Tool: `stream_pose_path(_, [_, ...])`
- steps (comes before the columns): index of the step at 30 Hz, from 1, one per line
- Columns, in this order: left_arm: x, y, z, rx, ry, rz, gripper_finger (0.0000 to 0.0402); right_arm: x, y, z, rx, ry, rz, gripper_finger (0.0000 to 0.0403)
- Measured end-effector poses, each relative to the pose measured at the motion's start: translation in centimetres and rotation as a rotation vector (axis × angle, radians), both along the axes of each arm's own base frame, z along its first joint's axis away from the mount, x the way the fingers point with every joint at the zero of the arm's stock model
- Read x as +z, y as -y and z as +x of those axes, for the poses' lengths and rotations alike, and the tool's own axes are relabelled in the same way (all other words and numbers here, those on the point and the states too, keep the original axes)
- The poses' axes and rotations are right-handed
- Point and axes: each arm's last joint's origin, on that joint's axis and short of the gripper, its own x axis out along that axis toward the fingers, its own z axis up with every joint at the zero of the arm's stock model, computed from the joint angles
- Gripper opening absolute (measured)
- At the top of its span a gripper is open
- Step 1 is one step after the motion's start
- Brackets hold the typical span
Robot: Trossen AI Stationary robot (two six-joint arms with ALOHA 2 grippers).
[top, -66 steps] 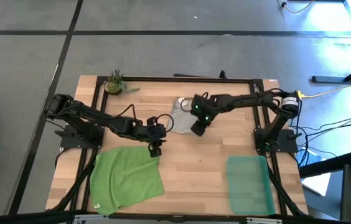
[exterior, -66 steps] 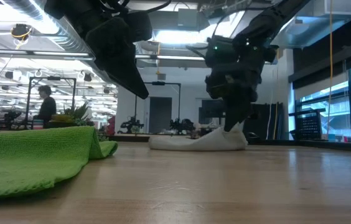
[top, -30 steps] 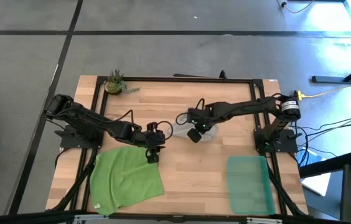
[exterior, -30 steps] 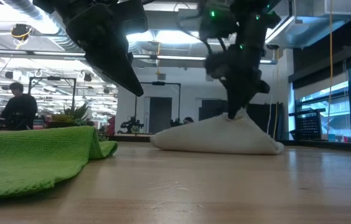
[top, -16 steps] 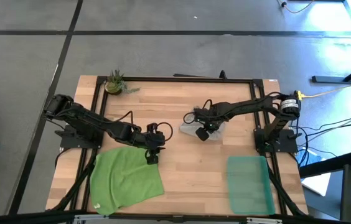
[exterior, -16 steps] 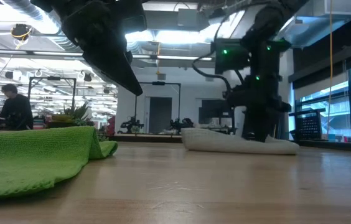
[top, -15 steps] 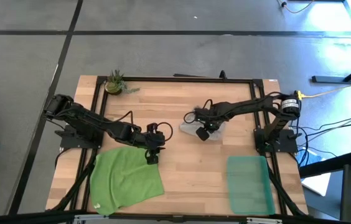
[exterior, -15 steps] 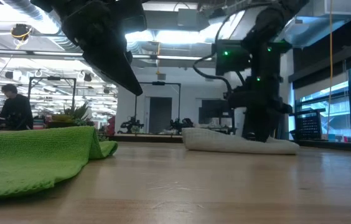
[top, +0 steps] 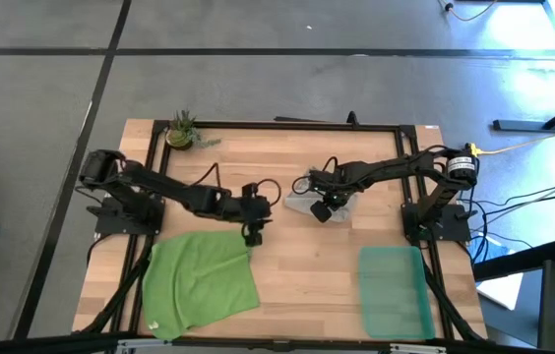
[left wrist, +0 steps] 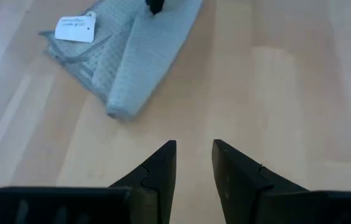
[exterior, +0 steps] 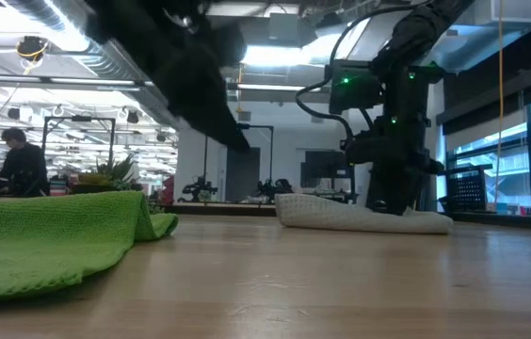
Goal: Roll microfiber towels into tight, uniform cylinder then place into a basket
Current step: Roll the gray microfiber towel
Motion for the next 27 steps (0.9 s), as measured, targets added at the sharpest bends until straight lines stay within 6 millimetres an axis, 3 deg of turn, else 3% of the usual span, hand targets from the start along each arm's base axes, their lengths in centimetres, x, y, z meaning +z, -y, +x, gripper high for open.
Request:
stream_pose_path(11, [-3.3,-6.1,2.8,0.008,0.077,-0.044,0.0099,-0.1,0.0,0.0,0.004,0.002,0.001,0.0008])
stream_pose_path(19, [-4.5,-7.3,3.2,-0.042,0.084,-0.050,0.0099,-0.1,0.0,0.0,-0.002,0.003,0.001,0.0008])
stream_pose_path(27, [-4.5,-7.5,3.3,-0.034,0.081,0.005,0.0099,-0.1,0.0,0.1,-0.002,0.006,0.011,0.0008])
